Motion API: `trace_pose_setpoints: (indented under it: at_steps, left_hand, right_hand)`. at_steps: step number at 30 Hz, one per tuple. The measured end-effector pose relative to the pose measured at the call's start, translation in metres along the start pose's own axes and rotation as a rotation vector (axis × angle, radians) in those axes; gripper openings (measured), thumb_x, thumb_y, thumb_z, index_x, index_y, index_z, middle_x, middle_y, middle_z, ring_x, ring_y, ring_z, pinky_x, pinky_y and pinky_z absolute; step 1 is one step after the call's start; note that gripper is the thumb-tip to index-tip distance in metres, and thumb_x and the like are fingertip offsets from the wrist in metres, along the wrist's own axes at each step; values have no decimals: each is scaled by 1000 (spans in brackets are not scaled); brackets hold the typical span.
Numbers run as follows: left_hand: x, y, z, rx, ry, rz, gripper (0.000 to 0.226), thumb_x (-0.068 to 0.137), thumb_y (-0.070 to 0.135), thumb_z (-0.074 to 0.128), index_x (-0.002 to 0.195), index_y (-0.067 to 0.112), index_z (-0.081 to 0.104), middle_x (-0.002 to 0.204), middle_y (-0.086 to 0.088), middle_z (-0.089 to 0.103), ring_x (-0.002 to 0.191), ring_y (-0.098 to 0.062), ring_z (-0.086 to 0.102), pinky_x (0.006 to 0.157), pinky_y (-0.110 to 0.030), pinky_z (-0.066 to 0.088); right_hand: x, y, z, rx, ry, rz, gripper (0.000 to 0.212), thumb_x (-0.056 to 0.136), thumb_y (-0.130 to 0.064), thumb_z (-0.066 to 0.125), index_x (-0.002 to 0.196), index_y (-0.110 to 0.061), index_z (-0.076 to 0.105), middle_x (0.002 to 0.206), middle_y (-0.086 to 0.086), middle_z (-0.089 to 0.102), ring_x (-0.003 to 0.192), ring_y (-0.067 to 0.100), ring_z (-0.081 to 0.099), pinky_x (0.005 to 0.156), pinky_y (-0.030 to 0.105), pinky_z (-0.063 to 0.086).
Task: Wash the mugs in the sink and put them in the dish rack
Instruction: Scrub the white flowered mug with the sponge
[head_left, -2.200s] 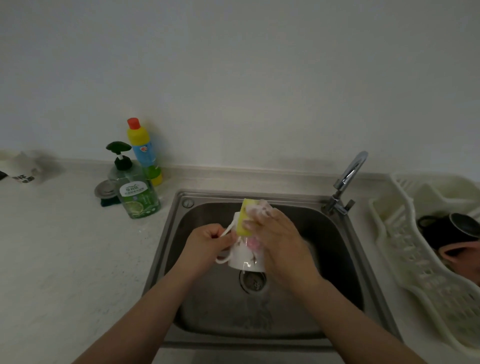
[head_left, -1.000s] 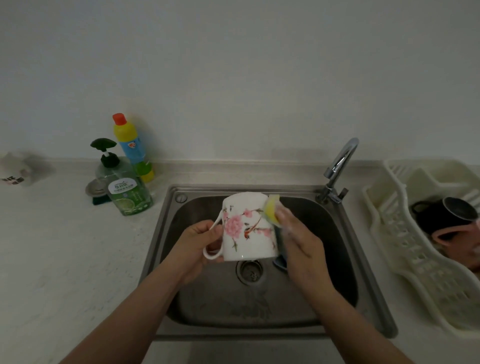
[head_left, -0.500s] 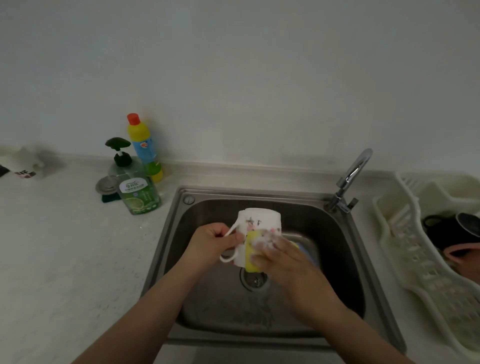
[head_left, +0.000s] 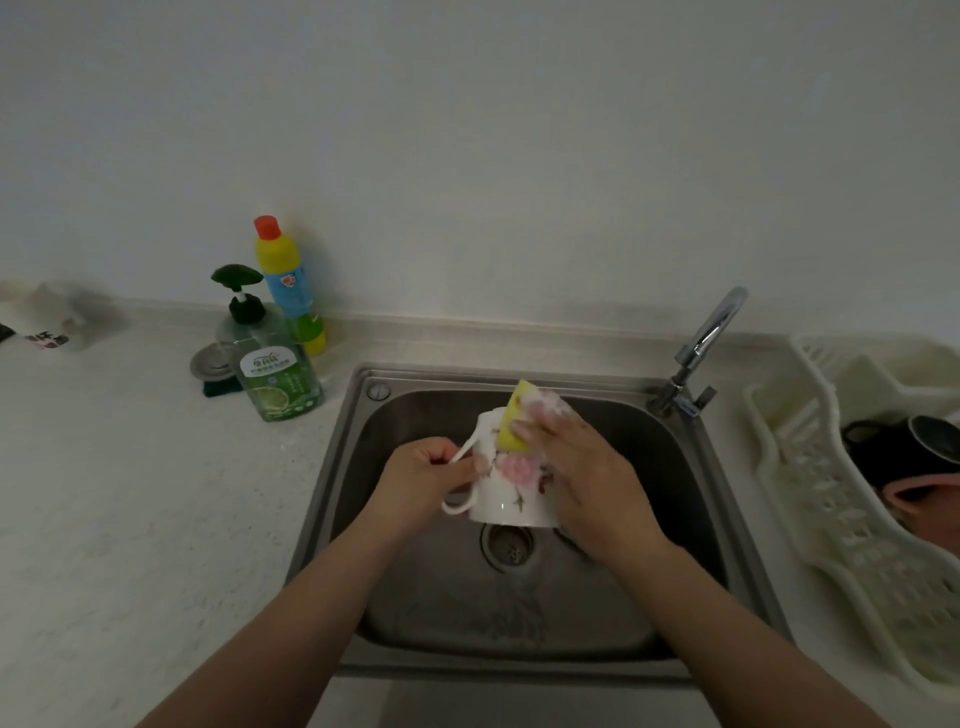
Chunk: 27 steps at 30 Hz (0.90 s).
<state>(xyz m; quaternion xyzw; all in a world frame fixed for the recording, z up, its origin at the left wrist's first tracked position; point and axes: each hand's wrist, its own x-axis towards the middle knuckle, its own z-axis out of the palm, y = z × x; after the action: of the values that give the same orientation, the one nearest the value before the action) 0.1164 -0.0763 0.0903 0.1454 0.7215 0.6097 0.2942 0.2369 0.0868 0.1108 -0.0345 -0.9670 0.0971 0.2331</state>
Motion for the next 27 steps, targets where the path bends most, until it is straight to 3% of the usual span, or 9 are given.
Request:
trace_pose_setpoints:
  at_steps: [2, 4, 8, 10, 14, 19, 23, 25, 27]
  left_hand:
    - [-2, -1, -4, -85, -12, -26, 30, 75, 20, 80, 66, 8, 55, 70, -16, 59, 66, -25, 58, 66, -38, 50]
    - [-4, -6, -8, -141, -21, -43, 29, 71, 23, 80, 65, 9, 55, 68, -13, 60, 65, -24, 59, 64, -36, 51]
    - [-8, 2, 0, -111, -71, -71, 20, 85, 14, 72, 76, 2, 58, 74, -14, 66, 67, -22, 65, 59, -33, 56]
    - [-9, 9, 4, -228, -72, -101, 21, 88, 11, 67, 73, 4, 55, 68, -8, 64, 62, -17, 64, 54, -31, 55]
    - [-11, 10, -2, -344, -85, -129, 21, 77, 20, 70, 78, 4, 57, 78, -16, 62, 69, -22, 63, 58, -34, 58]
    - [-15, 10, 10, -363, -131, -163, 29, 72, 21, 69, 90, -1, 59, 87, -17, 65, 72, -22, 66, 56, -32, 59]
    - [-15, 8, 3, -433, -141, -167, 35, 74, 19, 66, 100, -3, 61, 90, -14, 70, 75, -21, 71, 60, -34, 61]
    - [-16, 6, 0, -442, -170, -179, 34, 75, 18, 66, 102, -2, 62, 92, -13, 73, 79, -21, 73, 64, -36, 62]
    - [-16, 6, 2, -469, -189, -184, 32, 76, 18, 64, 101, 0, 63, 91, -11, 75, 80, -21, 73, 66, -39, 62]
  right_hand:
    - [-30, -10, 1, 43, -23, -141, 55, 75, -9, 65, 128, -19, 54, 134, 7, 58, 127, 27, 52, 103, 43, 45]
    - [-55, -17, 0, 102, -70, -224, 45, 83, -17, 48, 127, -25, 50, 134, 2, 58, 129, 21, 47, 114, 29, 30]
    - [-15, 2, -3, 444, 10, 223, 38, 100, -37, 39, 134, -32, 55, 145, -1, 49, 136, 18, 44, 108, 33, 42]
    - [-19, -1, -6, 495, 80, 229, 41, 100, -29, 35, 137, -26, 53, 151, -2, 40, 139, 14, 38, 110, 34, 40]
    - [-72, -13, -5, 501, 63, 138, 41, 99, -21, 37, 135, -32, 51, 145, -5, 48, 137, 8, 41, 111, 31, 35]
    - [-16, -7, -21, 946, 177, 466, 34, 102, -20, 43, 130, -35, 56, 136, 0, 57, 118, 14, 59, 91, 31, 54]
    - [-62, -26, -24, 903, 157, 475, 36, 101, -18, 42, 127, -40, 54, 138, -29, 49, 129, -4, 45, 106, 19, 39]
    - [-53, -16, -22, 887, 103, 471, 35, 102, -17, 43, 129, -35, 57, 137, -19, 54, 128, -1, 48, 108, 30, 41]
    - [-26, -3, -24, 983, 67, 515, 33, 103, -19, 44, 131, -26, 59, 133, -1, 60, 122, 13, 56, 102, 45, 48]
